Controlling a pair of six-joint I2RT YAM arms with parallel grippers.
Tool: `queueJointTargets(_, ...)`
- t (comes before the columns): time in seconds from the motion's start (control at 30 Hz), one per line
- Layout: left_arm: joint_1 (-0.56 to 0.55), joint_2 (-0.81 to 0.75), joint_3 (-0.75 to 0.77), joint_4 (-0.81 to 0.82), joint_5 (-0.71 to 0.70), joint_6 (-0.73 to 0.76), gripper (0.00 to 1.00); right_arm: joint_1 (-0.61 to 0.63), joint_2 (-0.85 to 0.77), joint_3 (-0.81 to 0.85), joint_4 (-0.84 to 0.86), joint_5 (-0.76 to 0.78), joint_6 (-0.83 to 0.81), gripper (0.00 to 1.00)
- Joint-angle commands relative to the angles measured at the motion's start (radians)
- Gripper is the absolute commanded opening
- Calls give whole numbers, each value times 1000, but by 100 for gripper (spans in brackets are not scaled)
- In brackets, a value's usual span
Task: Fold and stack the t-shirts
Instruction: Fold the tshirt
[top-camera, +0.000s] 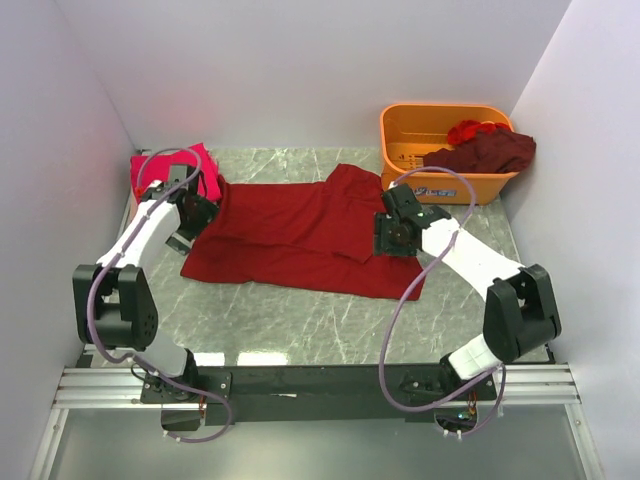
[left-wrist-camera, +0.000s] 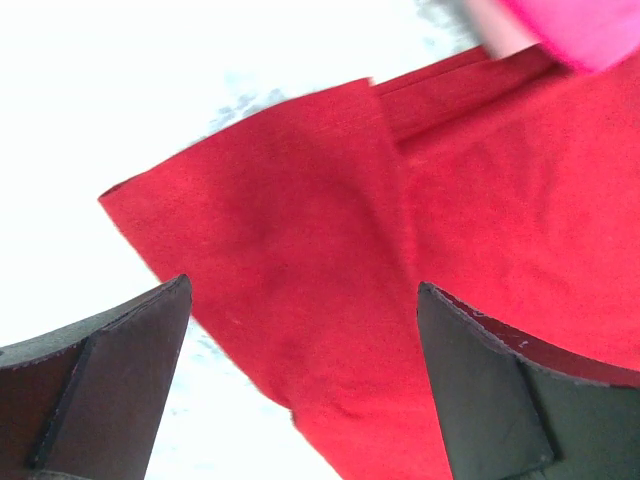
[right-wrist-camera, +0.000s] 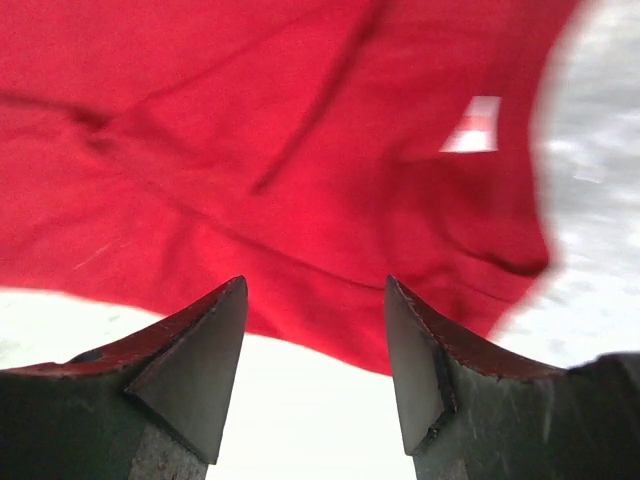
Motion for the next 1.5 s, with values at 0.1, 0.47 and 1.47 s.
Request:
queueJointTargets(0.1,8,39,-10,93,82,79,99,34,103,16,171,-205,13,65)
queueJointTargets(0.47,18,74,-86,142,108,72,99,60,268,37,262,-267,113,64)
queueJointTargets(1.47,23,169,-108,262,121,116,99,23,4,-176,200,-29,199,66)
